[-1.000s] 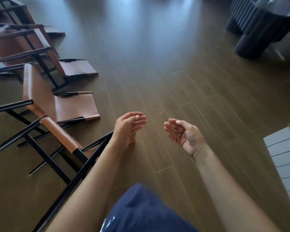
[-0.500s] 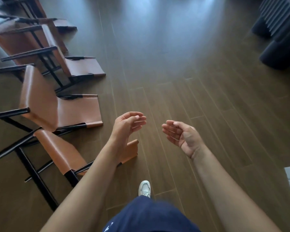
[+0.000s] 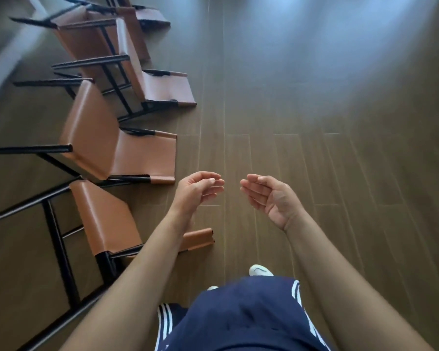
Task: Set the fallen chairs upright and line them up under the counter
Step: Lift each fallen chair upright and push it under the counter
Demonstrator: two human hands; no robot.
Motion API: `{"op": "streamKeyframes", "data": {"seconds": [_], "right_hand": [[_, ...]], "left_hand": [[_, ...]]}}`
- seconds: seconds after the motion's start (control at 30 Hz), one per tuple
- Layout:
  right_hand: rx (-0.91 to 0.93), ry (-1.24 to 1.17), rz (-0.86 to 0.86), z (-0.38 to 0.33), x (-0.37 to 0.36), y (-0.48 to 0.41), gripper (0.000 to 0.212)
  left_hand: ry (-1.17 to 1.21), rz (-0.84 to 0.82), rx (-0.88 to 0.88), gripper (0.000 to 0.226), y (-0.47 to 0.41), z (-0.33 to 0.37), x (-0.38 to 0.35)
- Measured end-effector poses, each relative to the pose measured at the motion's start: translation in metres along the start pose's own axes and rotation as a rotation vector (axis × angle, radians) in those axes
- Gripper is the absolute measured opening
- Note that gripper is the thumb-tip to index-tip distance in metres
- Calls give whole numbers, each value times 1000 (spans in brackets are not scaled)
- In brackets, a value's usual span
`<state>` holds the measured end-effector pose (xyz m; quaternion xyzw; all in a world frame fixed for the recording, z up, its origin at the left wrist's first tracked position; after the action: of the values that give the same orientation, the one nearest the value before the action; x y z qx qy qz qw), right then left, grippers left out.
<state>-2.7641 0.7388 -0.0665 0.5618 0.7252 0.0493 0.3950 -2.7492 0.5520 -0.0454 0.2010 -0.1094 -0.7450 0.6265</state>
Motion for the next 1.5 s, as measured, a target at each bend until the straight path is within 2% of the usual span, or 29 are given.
{"op": "streamKeyframes", "data": {"seconds": [0.23, 0.43, 0.87, 1.0, 1.13, 1.33, 1.5], "right_hand": [[-69, 104, -154, -48, 29, -32, 24], [-157, 161, -255, -65, 51, -35, 24], [-199, 145, -279, -38, 65, -14, 27], [-171, 118, -240, -28, 78, -16, 27], [-173, 56, -196, -22, 94, -24, 27], [-243, 96, -227, -7, 100, -49, 27], [-328, 163, -279, 21, 109, -78, 26]], "left_hand": [[171, 263, -17, 20, -27, 1, -46], [233, 391, -51, 18, -27, 0, -73], [241, 417, -86, 17, 2, -31, -76], [246, 418, -75, 25, 10, -47, -78], [245, 502, -58, 29, 15, -59, -72], [231, 537, -58, 27, -3, -69, -69], [98, 619, -7, 34, -29, -95, -64]]}}
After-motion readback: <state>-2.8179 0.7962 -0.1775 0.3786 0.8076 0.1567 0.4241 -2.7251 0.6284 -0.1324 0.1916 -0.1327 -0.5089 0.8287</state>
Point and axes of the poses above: each hand's wrist, its own y-axis away from the middle knuckle, its own x-axis out of the back of the hand, z = x × y, the point moved 1 cm from there along -y, towards the middle knuckle, and after that the axes turned 15 degrees about -z, right-handed, at the moved point
